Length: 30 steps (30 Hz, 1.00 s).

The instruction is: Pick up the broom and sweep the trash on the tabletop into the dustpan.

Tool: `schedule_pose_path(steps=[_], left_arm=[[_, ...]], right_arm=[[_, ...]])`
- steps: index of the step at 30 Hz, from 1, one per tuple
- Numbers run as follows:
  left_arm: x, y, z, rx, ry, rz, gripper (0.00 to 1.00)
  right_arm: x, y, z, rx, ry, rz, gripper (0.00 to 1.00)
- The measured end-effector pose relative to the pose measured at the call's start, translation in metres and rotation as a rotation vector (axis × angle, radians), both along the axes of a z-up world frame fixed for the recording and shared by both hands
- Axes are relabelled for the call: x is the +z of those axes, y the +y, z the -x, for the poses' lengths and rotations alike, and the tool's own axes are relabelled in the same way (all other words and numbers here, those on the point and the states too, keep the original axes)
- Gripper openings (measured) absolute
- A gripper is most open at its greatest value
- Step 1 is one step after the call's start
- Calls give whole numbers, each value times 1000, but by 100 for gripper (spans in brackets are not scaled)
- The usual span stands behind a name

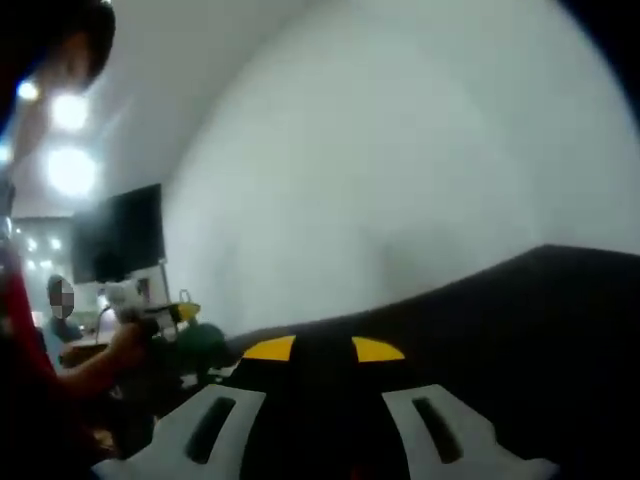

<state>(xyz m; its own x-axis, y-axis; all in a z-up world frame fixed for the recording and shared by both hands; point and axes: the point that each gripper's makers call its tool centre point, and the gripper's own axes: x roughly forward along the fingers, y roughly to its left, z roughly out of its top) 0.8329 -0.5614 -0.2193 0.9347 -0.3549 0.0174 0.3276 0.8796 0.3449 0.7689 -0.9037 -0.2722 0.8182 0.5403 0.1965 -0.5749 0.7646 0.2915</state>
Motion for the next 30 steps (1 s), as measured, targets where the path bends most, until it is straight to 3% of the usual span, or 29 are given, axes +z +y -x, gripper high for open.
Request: schedule_pose_path(steps=[2,6,8,11,13,15,17,21,23,26,30], left_arm=[[-5,-12,-1,-52,42,89,4],[-5,-25,5,-57,29,38,4],[4,-44,17,-120,26,80,4],[12,-60,29,-139,13,56,4],[24,-72,38,-181,-9,89,4],[35,-77,45,-214,-30,130,4],[49,-72,47,-195,-65,110,4],[66,-42,25,-93,-174,20,4],[61,-33,3,-94,-175,24,4],[32,-28,-34,-92,-113,-16,4],[-1,-40,-55,-125,-33,19,4]], right_arm=[[0,0,-1,1,-1,0,22],[-2,0,-2,-1,7,-1,22],[-2,1,-2,2,8,-1,22],[-3,2,-2,4,9,1,22],[-3,2,-2,5,12,2,22],[-3,1,-2,6,12,-1,22],[-3,1,-2,6,12,-2,22],[-3,0,-1,6,12,-4,22],[-3,0,-1,6,11,-3,22],[-2,0,-1,7,8,0,22],[-2,-2,0,3,6,-8,22]])
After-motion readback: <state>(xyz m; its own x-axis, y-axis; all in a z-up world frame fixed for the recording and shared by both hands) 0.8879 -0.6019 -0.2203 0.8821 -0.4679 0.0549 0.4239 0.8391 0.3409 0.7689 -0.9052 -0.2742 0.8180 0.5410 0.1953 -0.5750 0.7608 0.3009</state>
